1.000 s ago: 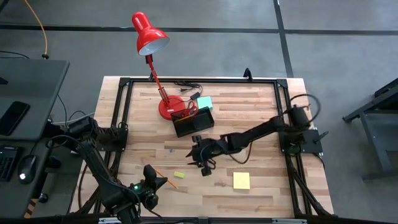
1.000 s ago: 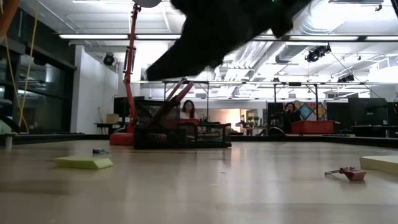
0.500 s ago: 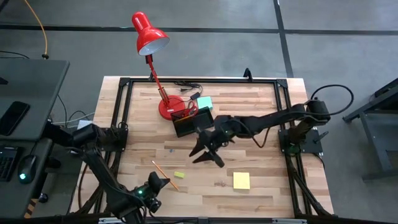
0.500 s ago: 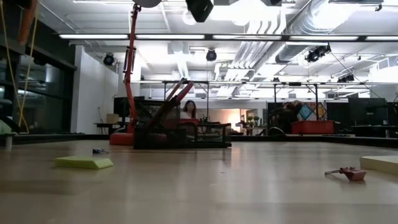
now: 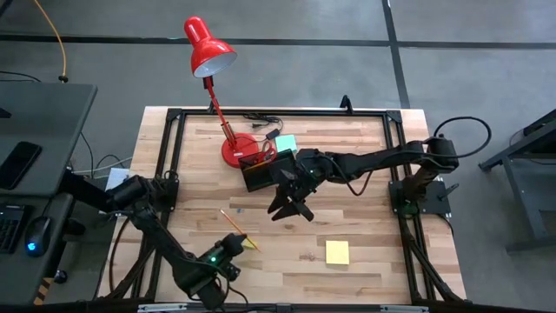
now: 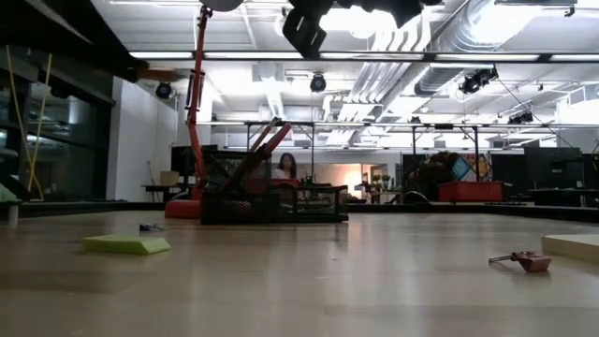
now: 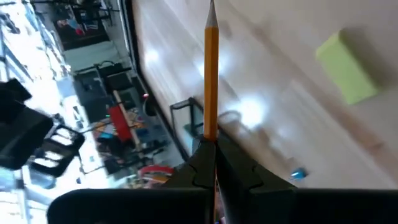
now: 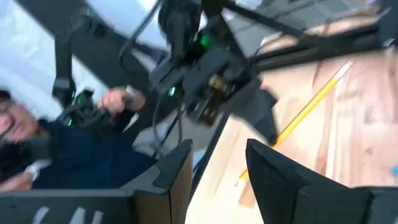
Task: Pick and place office supplies into organizer
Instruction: Put the orange pencil into the desk organizer
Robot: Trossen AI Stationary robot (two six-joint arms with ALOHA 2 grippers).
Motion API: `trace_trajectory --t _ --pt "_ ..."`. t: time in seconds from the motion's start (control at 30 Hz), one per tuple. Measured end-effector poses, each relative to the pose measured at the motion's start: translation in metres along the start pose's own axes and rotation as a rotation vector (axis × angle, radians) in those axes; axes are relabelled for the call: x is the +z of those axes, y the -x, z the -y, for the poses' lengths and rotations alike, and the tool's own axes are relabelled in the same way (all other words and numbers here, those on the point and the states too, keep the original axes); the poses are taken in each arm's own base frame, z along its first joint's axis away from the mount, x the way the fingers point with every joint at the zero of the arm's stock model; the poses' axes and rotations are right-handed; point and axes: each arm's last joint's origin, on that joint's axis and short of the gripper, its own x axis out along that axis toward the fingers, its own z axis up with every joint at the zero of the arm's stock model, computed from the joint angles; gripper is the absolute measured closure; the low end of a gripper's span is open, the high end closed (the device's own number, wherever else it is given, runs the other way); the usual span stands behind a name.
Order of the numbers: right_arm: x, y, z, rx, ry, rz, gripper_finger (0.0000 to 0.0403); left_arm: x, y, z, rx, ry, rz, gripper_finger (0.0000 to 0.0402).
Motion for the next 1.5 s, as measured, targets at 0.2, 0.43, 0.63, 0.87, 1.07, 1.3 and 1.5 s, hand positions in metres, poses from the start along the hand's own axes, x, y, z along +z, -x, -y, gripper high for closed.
trace_trajectory --t 0.2,0.43,0.63,0.87,1.07,1.3,1.5 --pt "0.003 0.008 0.007 0.070 0.008 -0.022 0.0263 -0.001 0.003 -0.006 0.118 -0.174 -0.023 0.0401" --pt "0.006 0.012 0.012 0.082 0.060 -0.008 0.0258 0.004 0.009 -0.021 0.225 -0.358 -0.051 0.0401" --pt "0.012 0.012 0.006 0.131 0.078 0.043 0.0204 0.011 0.017 -0.037 0.263 -0.357 -0.046 0.0401" --pt "0.016 0.007 0.000 0.110 0.084 0.100 0.0141 0.019 0.021 -0.047 0.274 -0.359 -0.028 0.0401" --pt "0.010 -0.001 0.006 0.104 0.091 0.085 0.0137 0.027 0.022 -0.050 0.306 -0.356 -0.021 0.0401" --pt "0.002 -0.011 0.014 0.164 0.067 0.057 0.0139 0.029 0.023 -0.052 0.322 -0.375 -0.027 0.0401" --pt "0.008 -0.008 0.016 0.171 0.083 0.111 0.0139 0.031 0.023 -0.052 0.313 -0.355 -0.014 0.0401"
